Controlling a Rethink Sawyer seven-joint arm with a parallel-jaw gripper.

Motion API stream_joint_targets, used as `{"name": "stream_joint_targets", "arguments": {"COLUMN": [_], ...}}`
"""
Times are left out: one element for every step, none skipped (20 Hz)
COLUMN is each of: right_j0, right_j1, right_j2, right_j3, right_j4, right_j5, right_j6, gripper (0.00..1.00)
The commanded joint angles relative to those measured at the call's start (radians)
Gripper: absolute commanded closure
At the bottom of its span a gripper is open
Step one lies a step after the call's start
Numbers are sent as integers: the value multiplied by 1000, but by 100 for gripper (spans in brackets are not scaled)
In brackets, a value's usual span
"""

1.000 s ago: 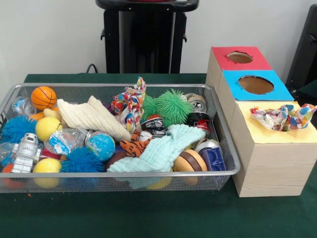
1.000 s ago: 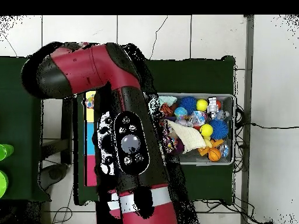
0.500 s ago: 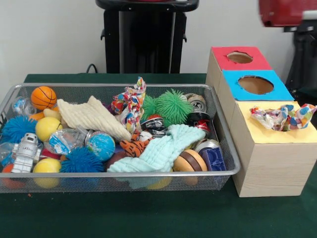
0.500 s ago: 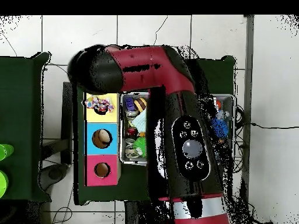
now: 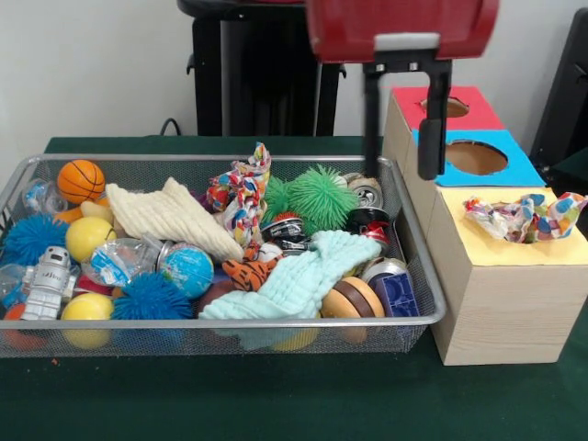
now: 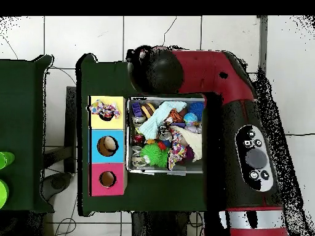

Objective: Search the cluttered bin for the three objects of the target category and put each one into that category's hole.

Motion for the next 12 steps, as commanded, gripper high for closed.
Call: {"name": "stream_joint_targets", "arguments": {"right_j0": [-71,-79,-84,-90,-94,-96,-97,-104,-113,-117,-121,-125], "right_j1": [7,7,9,12,18,21,21,20,15,10,1,-8], "right_j2": [121,118,111,105,95,87,81,81,85,84,88,91], "right_j3": [204,212,220,228,235,239,245,258,281,296,315,335], "right_j4": [-46,-52,-68,-85,-98,-114,-136,-147,-151,-156,-160,-163], "right_j5": [104,97,69,42,28,18,9,1,-6,-5,-3,-1], "right_j6": [-362,-357,-350,-342,-331,-326,-333,-338,-336,-329,-323,-316], "gripper": [0,0,0,0,0,0,0,0,0,0,0,0]}}
